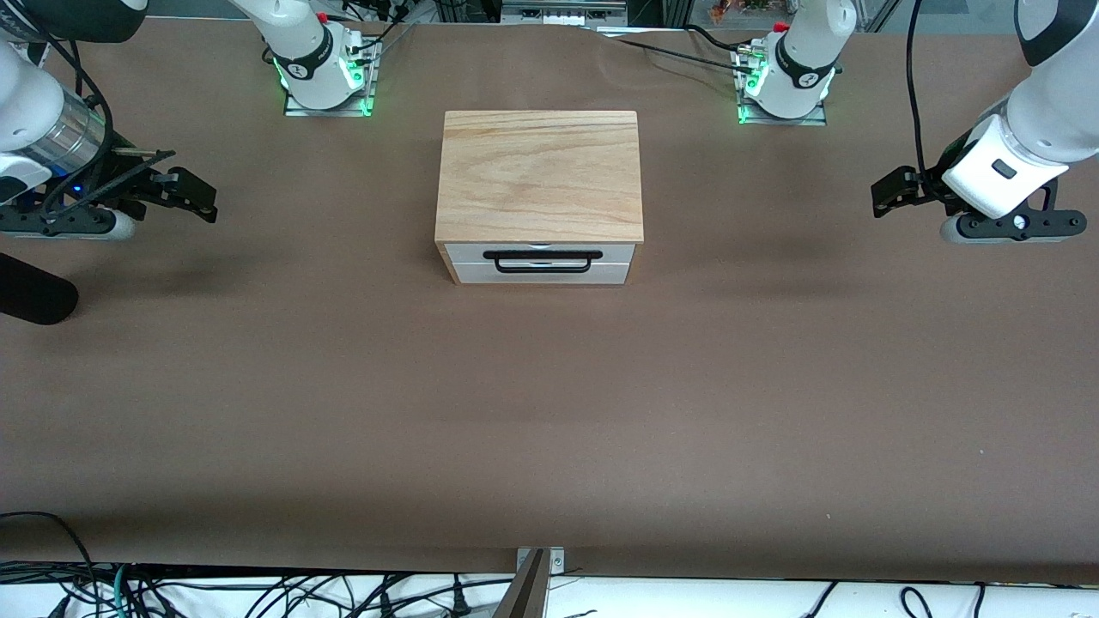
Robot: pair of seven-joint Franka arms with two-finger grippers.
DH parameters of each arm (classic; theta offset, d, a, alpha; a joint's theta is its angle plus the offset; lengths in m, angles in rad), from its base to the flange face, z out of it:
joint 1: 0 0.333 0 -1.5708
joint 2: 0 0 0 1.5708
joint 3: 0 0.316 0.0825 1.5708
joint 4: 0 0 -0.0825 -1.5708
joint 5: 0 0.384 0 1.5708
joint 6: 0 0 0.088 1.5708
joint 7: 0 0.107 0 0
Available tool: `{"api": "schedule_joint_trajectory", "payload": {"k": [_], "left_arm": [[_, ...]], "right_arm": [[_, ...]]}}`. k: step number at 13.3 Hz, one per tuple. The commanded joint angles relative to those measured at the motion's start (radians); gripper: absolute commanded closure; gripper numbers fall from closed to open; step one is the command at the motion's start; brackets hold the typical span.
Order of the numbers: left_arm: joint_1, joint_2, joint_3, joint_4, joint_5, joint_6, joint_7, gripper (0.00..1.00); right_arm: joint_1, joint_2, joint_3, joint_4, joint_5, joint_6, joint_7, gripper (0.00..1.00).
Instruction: Pull top drawer with both arms simultaneously
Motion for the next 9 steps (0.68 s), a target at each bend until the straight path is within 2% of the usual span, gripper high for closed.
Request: {"api": "schedule_joint_trajectory", "payload": {"k": [1,4,6,9], "left_arm": [[0.007,0.007,-0.003,0.027,0.008,-0.008,0.025,0.0],[-0.007,0.005,0.006,0.029,0.01,-0.009,0.025,0.0],[-0.068,0.005,0.069,0.027,0.01,-0.009,0.021,0.0],[-0.076,0.005,0.078,0.026,0.01,-0.009,0.019,0.0]], "right_arm": [[-0.016,-0.017,0.014,0.0,-0.001,-0.033,-0.001,0.0],[-0.015,-0.011,0.014,0.018,-0.001,-0.033,-0.003,0.0],[-0.015,-0.011,0.014,0.018,0.001,-0.034,-0.004,0.0],[-0.015,-0.006,0.013,0.018,0.001,-0.033,-0.004,0.0]]}}
